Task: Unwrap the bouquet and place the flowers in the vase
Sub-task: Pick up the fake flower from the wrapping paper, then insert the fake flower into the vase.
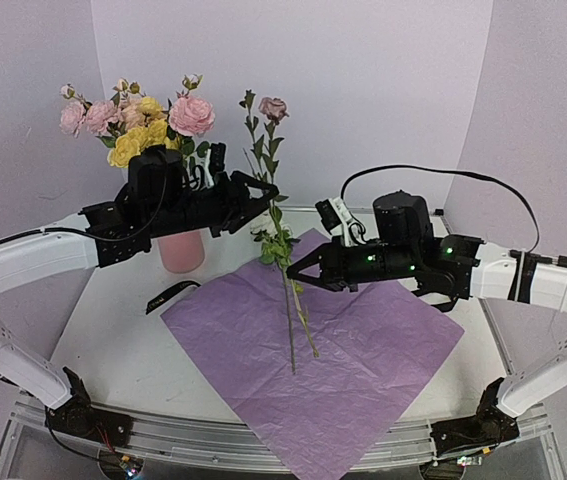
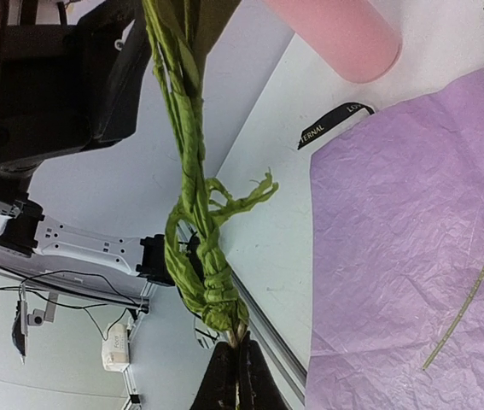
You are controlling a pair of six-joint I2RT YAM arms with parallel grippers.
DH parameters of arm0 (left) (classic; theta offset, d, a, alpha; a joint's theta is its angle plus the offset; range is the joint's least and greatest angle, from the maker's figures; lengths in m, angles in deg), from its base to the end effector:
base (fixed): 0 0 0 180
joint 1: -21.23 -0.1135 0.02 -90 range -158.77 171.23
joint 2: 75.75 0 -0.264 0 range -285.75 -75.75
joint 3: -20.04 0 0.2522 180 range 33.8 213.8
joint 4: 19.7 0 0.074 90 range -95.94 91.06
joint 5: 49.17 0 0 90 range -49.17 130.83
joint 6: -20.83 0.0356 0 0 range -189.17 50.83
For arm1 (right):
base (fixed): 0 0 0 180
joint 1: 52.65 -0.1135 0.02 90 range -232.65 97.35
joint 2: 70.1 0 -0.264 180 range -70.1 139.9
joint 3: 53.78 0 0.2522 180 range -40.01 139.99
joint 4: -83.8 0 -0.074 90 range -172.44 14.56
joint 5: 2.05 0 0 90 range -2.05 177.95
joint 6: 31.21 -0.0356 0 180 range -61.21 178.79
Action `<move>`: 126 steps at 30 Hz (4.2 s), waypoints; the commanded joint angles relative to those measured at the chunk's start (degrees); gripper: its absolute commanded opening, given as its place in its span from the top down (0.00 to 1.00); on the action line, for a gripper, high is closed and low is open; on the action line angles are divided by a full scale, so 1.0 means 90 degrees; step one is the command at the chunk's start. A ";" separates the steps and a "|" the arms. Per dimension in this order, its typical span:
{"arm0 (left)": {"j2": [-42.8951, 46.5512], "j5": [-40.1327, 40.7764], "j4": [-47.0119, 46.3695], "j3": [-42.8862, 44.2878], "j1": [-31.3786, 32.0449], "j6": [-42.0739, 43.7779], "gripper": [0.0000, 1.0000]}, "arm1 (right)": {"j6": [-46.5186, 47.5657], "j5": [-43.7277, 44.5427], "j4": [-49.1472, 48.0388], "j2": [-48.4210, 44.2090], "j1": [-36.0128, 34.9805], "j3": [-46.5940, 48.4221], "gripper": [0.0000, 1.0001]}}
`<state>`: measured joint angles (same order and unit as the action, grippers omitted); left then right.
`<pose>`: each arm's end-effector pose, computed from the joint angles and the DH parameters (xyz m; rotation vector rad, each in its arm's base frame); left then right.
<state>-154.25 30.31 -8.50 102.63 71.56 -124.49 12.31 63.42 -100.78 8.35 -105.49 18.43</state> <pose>0.2038 -0.2559 0.3767 0.0731 1.9446 -1.4725 0.1840 0.2673 0.3417 -0.4895 1.8137 1.6196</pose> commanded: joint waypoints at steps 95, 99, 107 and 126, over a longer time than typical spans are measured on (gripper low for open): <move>0.1465 0.2350 0.2503 0.3318 0.0033 0.6053 1.00 | 0.0703 0.4064 0.1783 -0.1271 -0.0055 0.0221 0.02; 0.1465 0.2672 0.2507 0.3469 0.0032 0.6137 1.00 | 0.0662 0.4172 0.1782 -0.1049 -0.0049 0.0451 0.02; 0.1576 0.3475 0.2443 0.3691 0.0034 0.6471 1.00 | 0.0693 0.4260 0.1780 -0.0959 -0.0051 0.0487 0.02; 0.2430 0.5831 0.2217 0.3069 0.0031 0.8820 1.00 | 0.1512 0.3650 0.1627 -0.0438 -0.0051 0.0840 0.02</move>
<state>-132.83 74.24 14.80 132.96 71.60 -54.43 23.45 97.57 -84.87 3.65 -105.73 22.63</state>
